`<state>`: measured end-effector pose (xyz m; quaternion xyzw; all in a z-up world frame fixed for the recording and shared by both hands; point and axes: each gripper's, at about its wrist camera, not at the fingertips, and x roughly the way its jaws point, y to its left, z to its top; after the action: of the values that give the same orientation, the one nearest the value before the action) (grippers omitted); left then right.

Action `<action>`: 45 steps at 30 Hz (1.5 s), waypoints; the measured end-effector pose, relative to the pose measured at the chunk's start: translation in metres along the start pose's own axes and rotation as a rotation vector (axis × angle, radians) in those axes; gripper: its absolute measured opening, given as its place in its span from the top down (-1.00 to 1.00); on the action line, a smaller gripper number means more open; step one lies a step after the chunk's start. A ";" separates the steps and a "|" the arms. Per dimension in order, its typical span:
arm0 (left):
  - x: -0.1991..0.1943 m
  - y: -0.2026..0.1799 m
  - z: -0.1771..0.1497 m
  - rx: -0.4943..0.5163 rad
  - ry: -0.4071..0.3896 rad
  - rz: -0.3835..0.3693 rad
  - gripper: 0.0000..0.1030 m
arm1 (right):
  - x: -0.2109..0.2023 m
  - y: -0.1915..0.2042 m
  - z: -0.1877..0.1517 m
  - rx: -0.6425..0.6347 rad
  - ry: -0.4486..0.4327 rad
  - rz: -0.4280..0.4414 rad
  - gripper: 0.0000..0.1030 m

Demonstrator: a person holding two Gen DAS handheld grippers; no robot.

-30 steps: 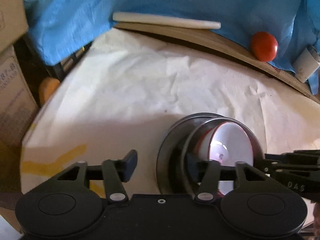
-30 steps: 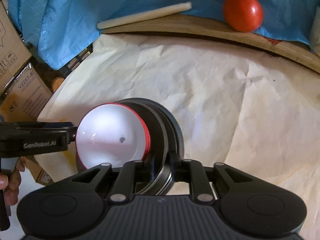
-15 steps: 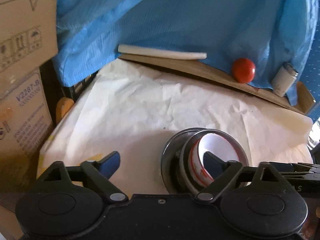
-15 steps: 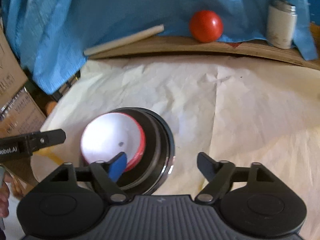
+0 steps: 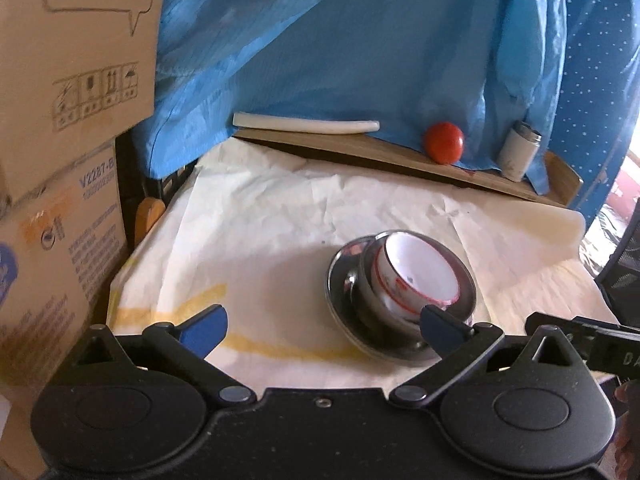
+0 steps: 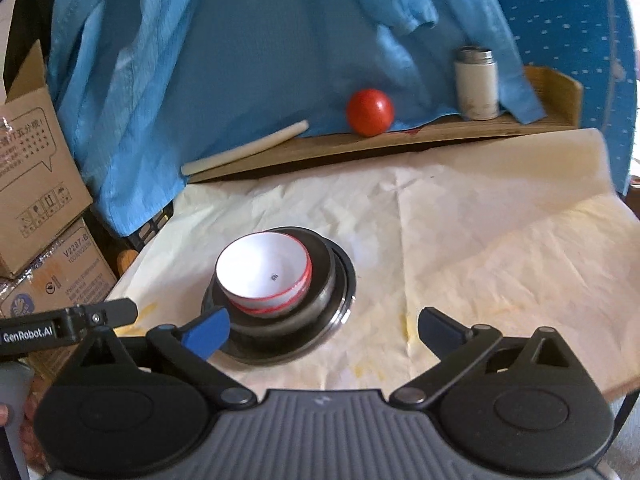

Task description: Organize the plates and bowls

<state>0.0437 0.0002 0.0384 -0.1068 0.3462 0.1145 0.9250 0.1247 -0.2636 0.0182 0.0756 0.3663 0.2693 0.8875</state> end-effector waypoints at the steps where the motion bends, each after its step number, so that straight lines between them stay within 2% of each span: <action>1: -0.002 0.000 -0.004 0.001 -0.002 -0.004 -0.98 | -0.005 0.000 -0.003 0.003 -0.012 -0.004 -0.99; 4: -0.010 -0.002 -0.017 0.015 -0.021 -0.016 -0.98 | -0.018 -0.001 -0.015 0.009 -0.047 -0.014 -0.99; 10: -0.021 -0.005 -0.036 0.043 -0.049 -0.050 -0.98 | -0.032 -0.003 -0.035 0.017 -0.049 -0.036 -0.99; 16: -0.026 -0.007 -0.048 0.055 -0.035 -0.058 -0.98 | -0.038 -0.003 -0.049 0.009 -0.040 -0.047 -0.99; 29: -0.029 -0.017 -0.063 0.087 -0.027 -0.063 -0.98 | -0.044 -0.008 -0.062 0.010 -0.011 -0.052 -0.99; 45: -0.036 -0.019 -0.063 0.067 -0.045 -0.088 -0.98 | -0.048 -0.011 -0.062 0.007 -0.016 -0.044 -0.99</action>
<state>-0.0164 -0.0405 0.0181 -0.0883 0.3242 0.0643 0.9397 0.0582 -0.3027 -0.0008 0.0727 0.3616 0.2477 0.8959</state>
